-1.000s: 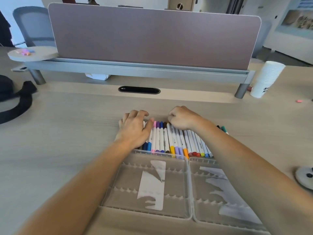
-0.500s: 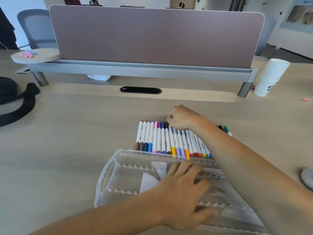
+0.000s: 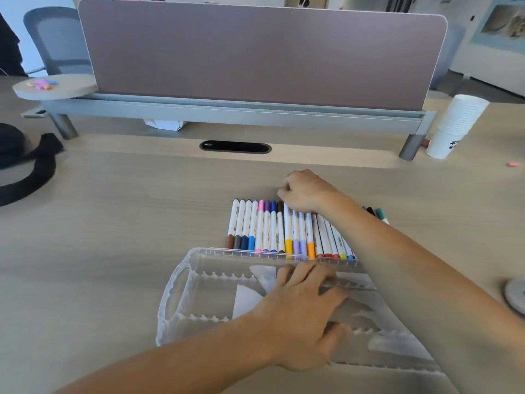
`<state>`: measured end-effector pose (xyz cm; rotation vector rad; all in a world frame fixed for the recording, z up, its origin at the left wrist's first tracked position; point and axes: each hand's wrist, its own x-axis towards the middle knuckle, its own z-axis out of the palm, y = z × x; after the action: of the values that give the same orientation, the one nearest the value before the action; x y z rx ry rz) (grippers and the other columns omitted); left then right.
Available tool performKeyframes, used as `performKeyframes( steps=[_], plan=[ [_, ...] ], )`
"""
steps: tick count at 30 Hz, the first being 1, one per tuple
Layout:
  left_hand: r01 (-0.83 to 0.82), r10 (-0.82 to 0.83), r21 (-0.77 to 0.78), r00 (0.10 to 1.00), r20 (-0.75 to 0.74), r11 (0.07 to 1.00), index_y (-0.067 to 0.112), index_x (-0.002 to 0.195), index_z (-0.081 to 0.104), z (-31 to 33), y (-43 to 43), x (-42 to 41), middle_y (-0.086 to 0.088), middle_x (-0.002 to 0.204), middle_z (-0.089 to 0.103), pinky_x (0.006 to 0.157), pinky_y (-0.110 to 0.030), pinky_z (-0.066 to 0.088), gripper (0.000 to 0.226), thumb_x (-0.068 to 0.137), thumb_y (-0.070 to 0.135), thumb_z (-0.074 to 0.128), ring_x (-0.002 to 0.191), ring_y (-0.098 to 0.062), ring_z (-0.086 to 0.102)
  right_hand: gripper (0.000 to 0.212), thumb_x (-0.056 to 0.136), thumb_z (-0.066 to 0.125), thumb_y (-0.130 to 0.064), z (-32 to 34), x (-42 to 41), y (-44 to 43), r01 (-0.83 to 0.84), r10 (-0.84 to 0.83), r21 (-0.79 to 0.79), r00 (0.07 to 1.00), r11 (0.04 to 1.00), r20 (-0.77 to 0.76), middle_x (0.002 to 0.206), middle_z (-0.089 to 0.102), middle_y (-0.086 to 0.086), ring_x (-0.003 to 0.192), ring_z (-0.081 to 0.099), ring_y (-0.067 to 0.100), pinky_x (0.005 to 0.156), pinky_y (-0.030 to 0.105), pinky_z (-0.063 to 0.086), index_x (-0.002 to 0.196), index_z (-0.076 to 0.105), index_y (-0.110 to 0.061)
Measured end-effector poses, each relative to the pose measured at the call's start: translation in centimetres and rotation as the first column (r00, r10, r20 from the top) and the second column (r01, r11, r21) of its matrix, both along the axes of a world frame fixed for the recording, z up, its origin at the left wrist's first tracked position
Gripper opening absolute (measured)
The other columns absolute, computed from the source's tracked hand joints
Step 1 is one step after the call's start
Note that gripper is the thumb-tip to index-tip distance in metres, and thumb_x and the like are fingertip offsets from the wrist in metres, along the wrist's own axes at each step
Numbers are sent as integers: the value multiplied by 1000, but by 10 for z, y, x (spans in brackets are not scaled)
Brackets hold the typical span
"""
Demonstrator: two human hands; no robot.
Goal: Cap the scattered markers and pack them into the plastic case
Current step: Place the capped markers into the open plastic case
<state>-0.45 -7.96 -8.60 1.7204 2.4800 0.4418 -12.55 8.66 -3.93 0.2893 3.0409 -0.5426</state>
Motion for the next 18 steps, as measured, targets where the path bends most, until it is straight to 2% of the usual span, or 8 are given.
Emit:
performKeyframes(
  steps=[4,8,11,14,18],
  plan=[
    [-5,5,-19,1000,17,1000,31,141,38,-1,0,0,2,144,27,111,-46,20,49,96,49,44,137,-18,16,31,97,41,-30,2,1,2,13,-15,-85,1000,996,-19,81,61,6,70,57,22,62,31,43,85,60,-7],
    [7,-7,-39,1000,10,999,32,142,37,0,0,-1,3,144,26,111,-46,19,49,96,50,42,137,-17,14,33,100,36,-28,9,5,0,-14,8,-123,999,992,-47,75,54,4,66,49,18,60,31,38,76,52,-12],
    [10,-10,-36,1000,8,999,31,143,36,1,-1,-1,3,144,25,111,-45,17,50,97,50,42,136,-17,13,32,100,37,-28,15,11,-2,-56,50,-83,996,995,-71,75,53,4,65,48,17,56,29,34,72,48,-16],
    [14,-14,-23,1000,-4,1000,31,143,36,-2,0,-2,3,144,25,112,-45,17,50,97,50,41,137,-18,13,28,98,40,-27,17,16,-3,-95,92,-17,989,995,-112,78,57,3,68,53,17,56,30,36,75,52,-17],
    [13,-13,-10,1000,-16,1000,28,143,38,-2,0,-2,2,142,27,112,-45,19,51,97,51,39,136,-17,14,32,94,43,-22,20,25,-8,-132,146,75,960,988,-238,63,53,4,56,47,17,53,30,36,65,52,-12]
  ],
)
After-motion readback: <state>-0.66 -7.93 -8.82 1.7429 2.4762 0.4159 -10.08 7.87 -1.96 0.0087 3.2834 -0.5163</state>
